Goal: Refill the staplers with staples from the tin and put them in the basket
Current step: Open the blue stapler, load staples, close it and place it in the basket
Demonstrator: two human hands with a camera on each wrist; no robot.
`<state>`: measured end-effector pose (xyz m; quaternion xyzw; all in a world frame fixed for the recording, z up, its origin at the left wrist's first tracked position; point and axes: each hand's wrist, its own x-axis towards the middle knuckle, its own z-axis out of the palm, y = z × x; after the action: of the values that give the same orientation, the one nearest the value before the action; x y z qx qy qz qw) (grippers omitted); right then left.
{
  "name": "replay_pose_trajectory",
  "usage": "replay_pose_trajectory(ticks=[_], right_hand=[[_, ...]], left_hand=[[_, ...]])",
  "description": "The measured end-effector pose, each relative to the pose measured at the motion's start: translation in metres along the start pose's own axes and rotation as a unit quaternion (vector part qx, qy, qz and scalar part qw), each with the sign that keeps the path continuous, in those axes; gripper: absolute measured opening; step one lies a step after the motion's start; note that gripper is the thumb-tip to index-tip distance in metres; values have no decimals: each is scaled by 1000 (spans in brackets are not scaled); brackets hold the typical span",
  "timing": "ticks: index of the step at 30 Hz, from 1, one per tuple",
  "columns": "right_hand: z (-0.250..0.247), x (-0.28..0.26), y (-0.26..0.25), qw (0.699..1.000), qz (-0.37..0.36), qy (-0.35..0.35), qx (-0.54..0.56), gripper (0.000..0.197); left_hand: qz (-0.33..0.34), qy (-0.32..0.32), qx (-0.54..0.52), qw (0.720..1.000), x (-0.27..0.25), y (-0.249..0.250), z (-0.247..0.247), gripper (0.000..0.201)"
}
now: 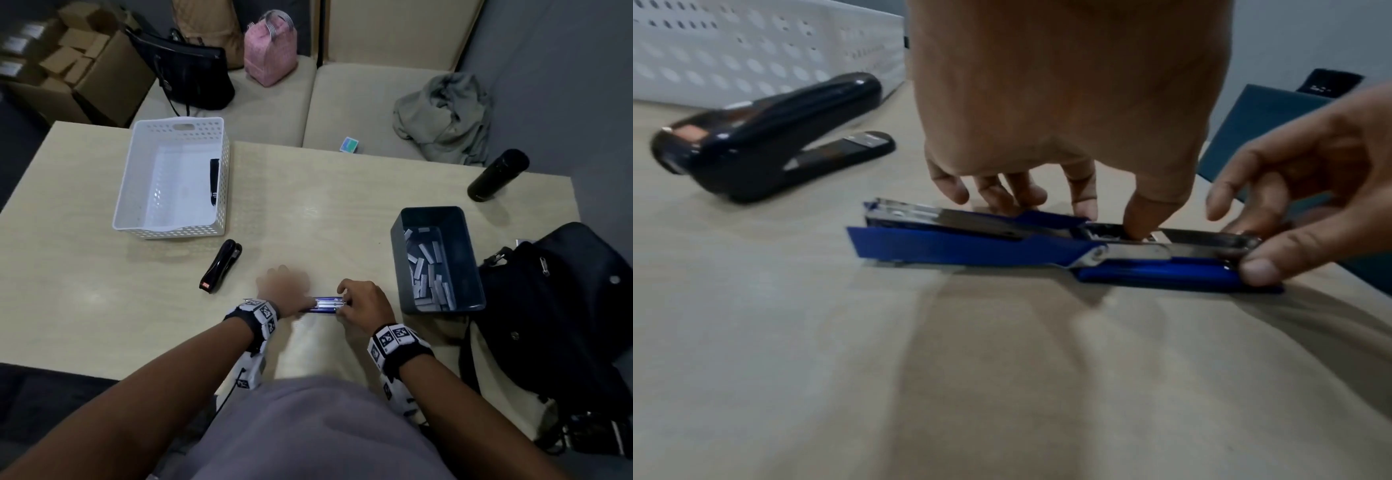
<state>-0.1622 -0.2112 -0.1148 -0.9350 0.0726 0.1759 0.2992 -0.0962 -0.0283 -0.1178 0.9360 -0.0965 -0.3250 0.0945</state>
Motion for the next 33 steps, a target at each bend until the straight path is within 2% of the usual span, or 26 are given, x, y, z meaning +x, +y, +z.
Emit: replay_pose_trajectory(ticks=[3,7,9,12,14,16,18,19,20,21,23,24,25,27,29,33], right_hand=[[0,0,1,1000,1,-4,-5,30],[-4,0,-4,998,-20,-30,-42,22],[-9,-1,-6,996,-26,-61,-51,22],[-28,-4,-5,993,-54,-105,-29,32],[-53,-6,-7,995,-80,-37,46,24],[-83,-4,-6,984,-92,113,102,14],[-112,1,6,963,-69,245,91,11],[-123,5,19,958,-35,277,69,12],[-132,9,34,962,12,269,46,13],[-136,13,51,973,56,224,21,15],[-136,18,76,992,109,46,-51,17],[-131,18,81,987,119,-50,-93,16],[-124,18,85,977,123,-113,-131,15],[-112,16,88,963,126,-143,-190,19],[-105,18,90,960,128,-126,-214,21],[-109,15,86,955,117,-120,-244,8]], left_hand=[[-7,-12,-27,1000,0,-14,-2,25],[18,-16,-92,995,0,-16,4,13],[22,-16,-117,993,0,-19,7,14],[25,-10,-141,990,1,-20,8,23],[26,-3,-146,989,0,-17,7,29],[28,-1,-149,988,0,-15,6,32],[28,0,-158,987,0,-17,6,32],[27,0,-160,987,0,-17,6,31],[25,-1,-161,987,0,-17,6,29],[23,0,-163,986,0,-17,7,27],[22,-1,-167,986,0,-17,8,23],[22,-1,-167,986,0,-17,8,22],[21,-1,-166,986,0,-18,8,21],[21,-4,-165,986,1,-19,8,19],[22,-6,-166,986,2,-19,8,18],[24,-8,-169,985,2,-19,8,17]])
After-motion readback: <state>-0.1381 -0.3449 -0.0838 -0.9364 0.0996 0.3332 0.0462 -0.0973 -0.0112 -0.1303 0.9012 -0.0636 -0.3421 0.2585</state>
